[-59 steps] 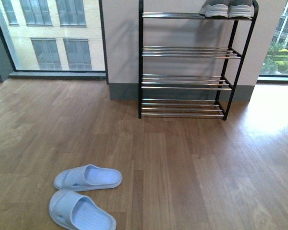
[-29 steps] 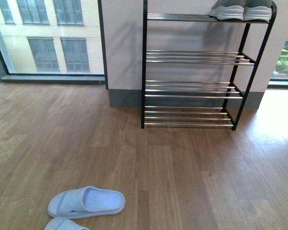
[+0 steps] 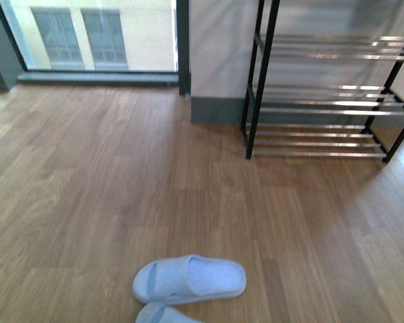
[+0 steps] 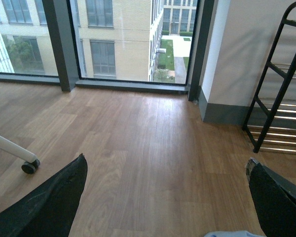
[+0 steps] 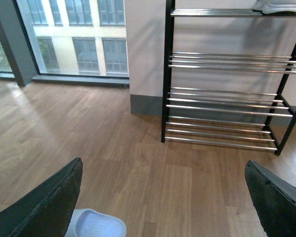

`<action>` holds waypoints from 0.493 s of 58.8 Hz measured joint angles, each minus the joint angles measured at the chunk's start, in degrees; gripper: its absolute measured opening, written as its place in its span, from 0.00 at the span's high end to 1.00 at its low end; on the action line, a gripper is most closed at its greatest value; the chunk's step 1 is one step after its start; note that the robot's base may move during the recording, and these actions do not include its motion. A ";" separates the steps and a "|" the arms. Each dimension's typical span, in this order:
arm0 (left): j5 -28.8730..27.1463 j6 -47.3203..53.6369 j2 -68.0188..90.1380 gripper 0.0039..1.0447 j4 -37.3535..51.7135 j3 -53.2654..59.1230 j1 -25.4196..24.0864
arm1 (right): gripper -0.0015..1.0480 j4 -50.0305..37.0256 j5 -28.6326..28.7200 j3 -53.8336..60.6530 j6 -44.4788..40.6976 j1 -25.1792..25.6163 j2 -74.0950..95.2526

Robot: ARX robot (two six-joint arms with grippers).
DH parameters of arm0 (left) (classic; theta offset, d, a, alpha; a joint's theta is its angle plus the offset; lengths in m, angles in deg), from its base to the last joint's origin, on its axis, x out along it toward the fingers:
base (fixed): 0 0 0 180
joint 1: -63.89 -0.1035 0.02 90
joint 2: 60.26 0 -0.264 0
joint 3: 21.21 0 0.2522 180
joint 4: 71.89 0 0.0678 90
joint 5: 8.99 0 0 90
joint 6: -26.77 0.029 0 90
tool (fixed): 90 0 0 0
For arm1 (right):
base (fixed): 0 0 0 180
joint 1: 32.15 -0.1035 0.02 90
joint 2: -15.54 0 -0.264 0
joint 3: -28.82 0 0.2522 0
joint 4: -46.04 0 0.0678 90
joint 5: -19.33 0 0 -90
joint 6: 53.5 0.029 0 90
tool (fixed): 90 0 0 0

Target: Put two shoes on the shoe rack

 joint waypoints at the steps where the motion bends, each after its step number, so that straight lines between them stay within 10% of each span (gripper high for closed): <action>1: 0.00 0.00 0.00 0.09 0.00 0.00 0.00 | 0.09 0.00 -0.04 0.00 0.00 0.00 0.00; 10: 5.44 -14.67 12.39 0.09 -9.31 -5.51 -0.24 | 0.09 0.00 -0.09 0.00 0.00 0.00 0.00; 18: 9.33 -42.60 50.90 0.09 11.10 -10.71 2.54 | 0.09 0.00 -0.24 0.00 0.00 0.00 0.00; 29: 9.79 -48.74 103.95 0.09 23.12 -25.77 8.35 | 0.09 0.00 -0.24 0.00 0.00 0.00 0.00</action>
